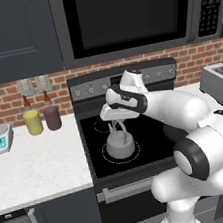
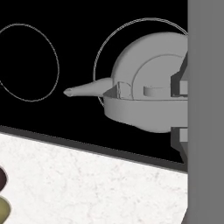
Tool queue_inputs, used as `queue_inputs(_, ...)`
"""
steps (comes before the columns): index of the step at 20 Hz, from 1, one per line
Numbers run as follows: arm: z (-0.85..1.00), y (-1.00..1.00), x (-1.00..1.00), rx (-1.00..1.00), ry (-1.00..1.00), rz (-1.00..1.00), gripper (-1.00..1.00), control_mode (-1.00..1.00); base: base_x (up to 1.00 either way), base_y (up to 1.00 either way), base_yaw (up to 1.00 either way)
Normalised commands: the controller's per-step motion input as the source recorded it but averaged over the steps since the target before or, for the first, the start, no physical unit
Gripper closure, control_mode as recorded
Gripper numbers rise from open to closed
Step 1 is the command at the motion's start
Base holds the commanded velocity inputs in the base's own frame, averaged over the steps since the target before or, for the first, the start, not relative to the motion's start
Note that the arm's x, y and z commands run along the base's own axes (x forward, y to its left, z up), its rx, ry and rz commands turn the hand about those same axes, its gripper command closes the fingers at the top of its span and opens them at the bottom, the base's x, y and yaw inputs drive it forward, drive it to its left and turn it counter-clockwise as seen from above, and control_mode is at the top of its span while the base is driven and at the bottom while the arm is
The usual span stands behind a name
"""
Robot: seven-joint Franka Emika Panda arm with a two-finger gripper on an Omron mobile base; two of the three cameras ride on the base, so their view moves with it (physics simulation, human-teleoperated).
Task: Pick the kettle from the counter and place it on a stove burner. Then turn the burner on.
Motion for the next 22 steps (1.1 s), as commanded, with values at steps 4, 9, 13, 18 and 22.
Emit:
queue_inputs(4,0.02,0.0,0.0,-0.05,0.0,-0.02,1.0,-1.0,0.0,0.0,0.0)
queue_inputs(9,0.0,0.0,0.0,0.0,0.0,-0.01,1.0,-1.0,0.0,0.0,0.0)
queue_inputs(13,0.0,0.0,0.0,0.0,0.0,0.0,-1.0,-1.0,0.0,0.0,0.0)
queue_inputs(18,0.0,0.0,0.0,0.0,0.0,0.0,-1.0,-1.0,0.0,0.0,0.0)
queue_inputs(22,0.0,0.0,0.0,0.0,0.0,0.0,-1.0,-1.0,0.0,0.0,0.0)
